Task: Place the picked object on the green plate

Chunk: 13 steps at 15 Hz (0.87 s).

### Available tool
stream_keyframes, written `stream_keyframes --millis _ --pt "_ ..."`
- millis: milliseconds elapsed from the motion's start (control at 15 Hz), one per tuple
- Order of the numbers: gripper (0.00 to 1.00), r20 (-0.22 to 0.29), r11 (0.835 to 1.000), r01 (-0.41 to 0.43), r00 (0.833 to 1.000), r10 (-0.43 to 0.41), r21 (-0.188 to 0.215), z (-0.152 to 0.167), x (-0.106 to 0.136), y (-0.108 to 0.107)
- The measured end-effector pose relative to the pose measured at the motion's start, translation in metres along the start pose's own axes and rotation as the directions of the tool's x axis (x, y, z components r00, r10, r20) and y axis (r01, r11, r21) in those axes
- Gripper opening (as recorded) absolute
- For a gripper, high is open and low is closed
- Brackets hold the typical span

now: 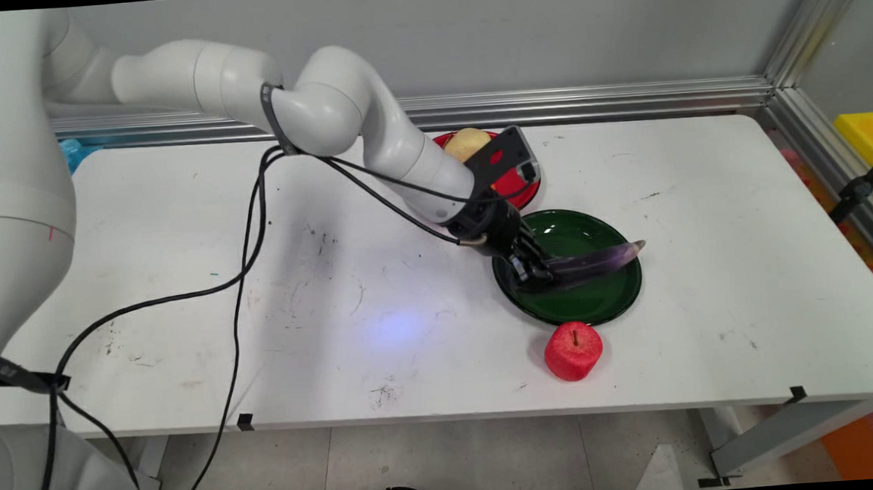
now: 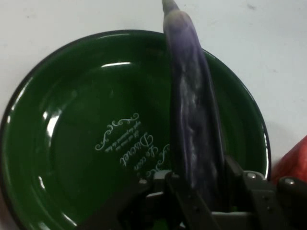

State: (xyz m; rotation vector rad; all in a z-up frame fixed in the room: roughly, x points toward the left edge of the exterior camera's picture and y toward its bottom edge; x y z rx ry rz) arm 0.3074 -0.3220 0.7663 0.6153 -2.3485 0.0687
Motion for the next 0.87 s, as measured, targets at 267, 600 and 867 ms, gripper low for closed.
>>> stream_keyframes --millis 267,600,867 --pt "0.0 -0.002 1.0 0.003 1.0 -0.003 -0.002 0.014 -0.006 0.001" --pt "1.0 -0.01 1.0 0.005 1.0 -0.005 -0.003 0.024 -0.01 0.002" --pt "1.0 -0.022 1.0 0.007 1.0 -0.007 0.0 0.026 -0.008 0.001"
